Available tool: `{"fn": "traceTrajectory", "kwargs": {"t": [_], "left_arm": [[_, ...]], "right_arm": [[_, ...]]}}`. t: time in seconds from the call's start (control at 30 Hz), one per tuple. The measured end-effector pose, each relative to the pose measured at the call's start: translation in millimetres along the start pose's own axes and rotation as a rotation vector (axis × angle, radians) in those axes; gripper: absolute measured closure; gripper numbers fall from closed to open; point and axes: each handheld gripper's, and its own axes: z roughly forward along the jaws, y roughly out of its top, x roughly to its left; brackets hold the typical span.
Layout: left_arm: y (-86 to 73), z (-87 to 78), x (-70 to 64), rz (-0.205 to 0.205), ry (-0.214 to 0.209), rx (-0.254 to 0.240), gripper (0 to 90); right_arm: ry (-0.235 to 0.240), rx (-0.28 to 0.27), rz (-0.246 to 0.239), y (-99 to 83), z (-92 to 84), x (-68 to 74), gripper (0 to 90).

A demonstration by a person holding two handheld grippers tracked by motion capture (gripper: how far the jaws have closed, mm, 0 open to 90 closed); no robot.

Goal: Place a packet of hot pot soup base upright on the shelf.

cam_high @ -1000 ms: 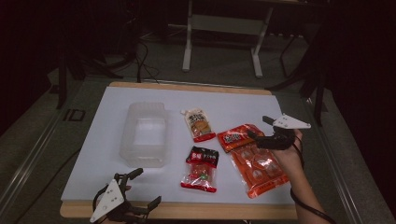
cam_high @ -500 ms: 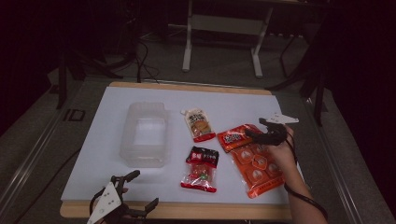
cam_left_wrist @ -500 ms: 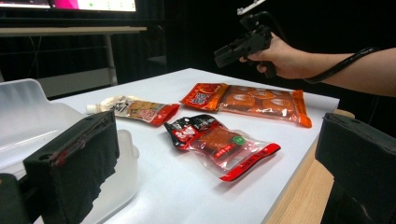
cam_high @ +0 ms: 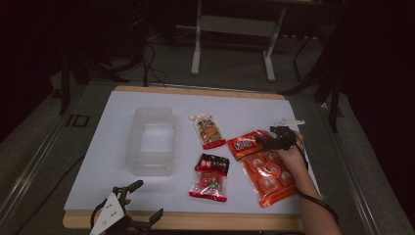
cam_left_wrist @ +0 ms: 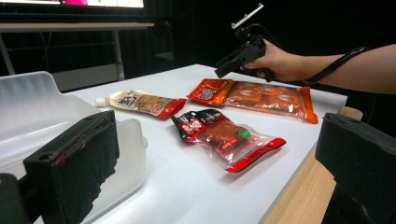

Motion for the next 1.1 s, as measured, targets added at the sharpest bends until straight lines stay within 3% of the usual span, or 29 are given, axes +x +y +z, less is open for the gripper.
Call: {"fn": "traceTrajectory", "kwargs": {"t": [0.37, 0.43, 0.57, 0.73, 0.83, 0.87, 0.97, 1.0, 1.03, 1.07, 1.1], "left_arm": [[-1.2, -1.8, -0.8, 0.003, 0.005, 0.013, 0.0], [-1.4, -1.5, -1.0, 0.002, 0.000, 0.017, 0.0], [-1.4, -1.2, -2.0, 0.013, -0.004, 0.023, 0.0], [-1.8, 0.2, -2.4, 0.016, -0.006, 0.030, 0.0], [-1.7, 0.5, -3.0, 0.019, -0.008, 0.031, 0.0], [-1.6, 0.6, -3.2, 0.021, -0.009, 0.032, 0.0], [-1.6, 0.7, -3.5, 0.024, -0.010, 0.034, 0.0], [-1.6, 0.7, -3.8, 0.026, -0.010, 0.034, 0.0], [-1.6, 0.7, -3.8, 0.026, -0.010, 0.034, 0.0], [-1.7, 1.0, -3.7, 0.024, -0.010, 0.036, 0.0], [-1.7, 1.0, -3.7, 0.024, -0.010, 0.036, 0.0]], "right_arm": [[-0.027, 0.070, -0.004, -8.4, 14.2, -12.8, 10.2], [-0.023, 0.114, -0.052, -9.4, 17.1, -13.6, 10.2], [0.039, 0.134, 0.022, -12.4, 19.4, -19.3, 10.7], [0.039, 0.151, 0.025, -11.5, 18.7, -17.1, 13.2], [0.019, 0.158, 0.010, -11.9, 17.8, -12.7, 18.8], [0.005, 0.158, 0.006, -12.0, 14.8, -9.1, 30.5], [0.003, 0.148, 0.008, -12.8, 12.6, -9.1, 37.2], [0.010, 0.140, -0.009, -13.8, 10.2, -8.2, 46.8], [0.010, 0.140, -0.009, -13.8, 10.2, -8.2, 46.8], [0.023, 0.136, -0.030, -14.1, 9.0, -6.4, 56.2], [0.023, 0.136, -0.030, -14.1, 9.0, -6.4, 56.2]]}}
